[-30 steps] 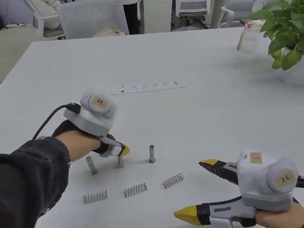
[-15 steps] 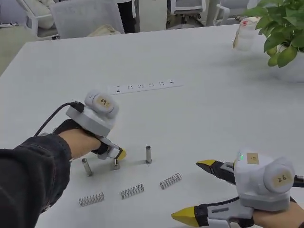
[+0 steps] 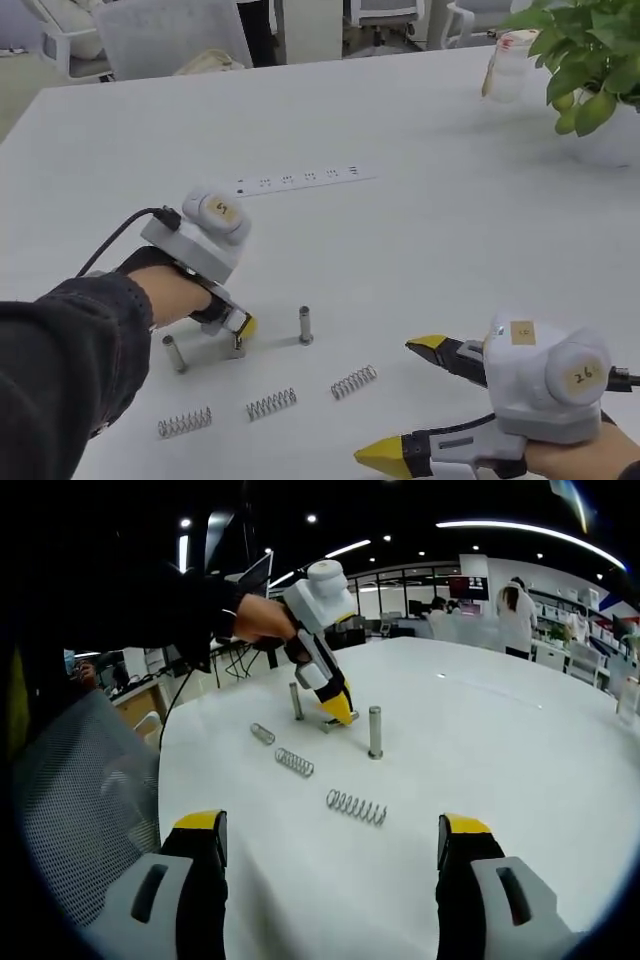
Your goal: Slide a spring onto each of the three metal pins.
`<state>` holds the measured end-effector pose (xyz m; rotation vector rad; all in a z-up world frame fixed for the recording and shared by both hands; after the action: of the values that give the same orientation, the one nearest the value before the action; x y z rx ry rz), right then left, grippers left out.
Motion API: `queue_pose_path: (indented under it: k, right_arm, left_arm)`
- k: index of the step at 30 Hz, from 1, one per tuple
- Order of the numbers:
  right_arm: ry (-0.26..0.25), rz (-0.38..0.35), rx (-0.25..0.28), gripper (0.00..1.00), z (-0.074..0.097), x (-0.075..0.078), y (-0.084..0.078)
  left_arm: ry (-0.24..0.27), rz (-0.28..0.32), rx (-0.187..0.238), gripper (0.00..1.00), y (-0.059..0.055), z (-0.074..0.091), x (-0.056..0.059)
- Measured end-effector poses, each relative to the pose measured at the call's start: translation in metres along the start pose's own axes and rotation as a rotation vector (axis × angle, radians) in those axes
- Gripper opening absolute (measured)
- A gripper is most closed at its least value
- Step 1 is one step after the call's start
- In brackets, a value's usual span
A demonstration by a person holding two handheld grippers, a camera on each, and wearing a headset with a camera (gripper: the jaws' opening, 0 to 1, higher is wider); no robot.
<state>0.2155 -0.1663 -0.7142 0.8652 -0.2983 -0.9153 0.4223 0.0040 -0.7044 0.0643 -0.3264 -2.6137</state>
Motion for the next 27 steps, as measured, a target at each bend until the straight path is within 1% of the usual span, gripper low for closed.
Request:
queue_pose_path:
  k: [9,16,27]
  right_arm:
    - [0.002,-0.003,0.000,0.85,-0.001,0.001,-0.001]
    - [0.004,-0.009,0.001,0.85,-0.001,0.002,-0.002]
    - [0.008,-0.011,-0.003,0.85,-0.002,0.002,-0.003]
  left_arm:
    - [0.001,0.004,-0.028,0.11,0.004,-0.005,0.000]
    - [0.008,0.010,-0.038,0.09,0.010,-0.007,-0.001]
    - [0.021,0.014,-0.043,0.06,0.013,-0.008,-0.002]
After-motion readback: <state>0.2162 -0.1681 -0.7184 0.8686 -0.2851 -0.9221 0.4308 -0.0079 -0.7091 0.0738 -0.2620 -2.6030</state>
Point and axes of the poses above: the centre of the closed fingertips' face, and the gripper's own axes: z roughly backward along the fingers, x roughly to its right, y roughly out of its top, the point moved 9 cm from there along z, roughly backward along the fingers, and after that the axes turned 12 degrees about -x, right-handed, at the moved point
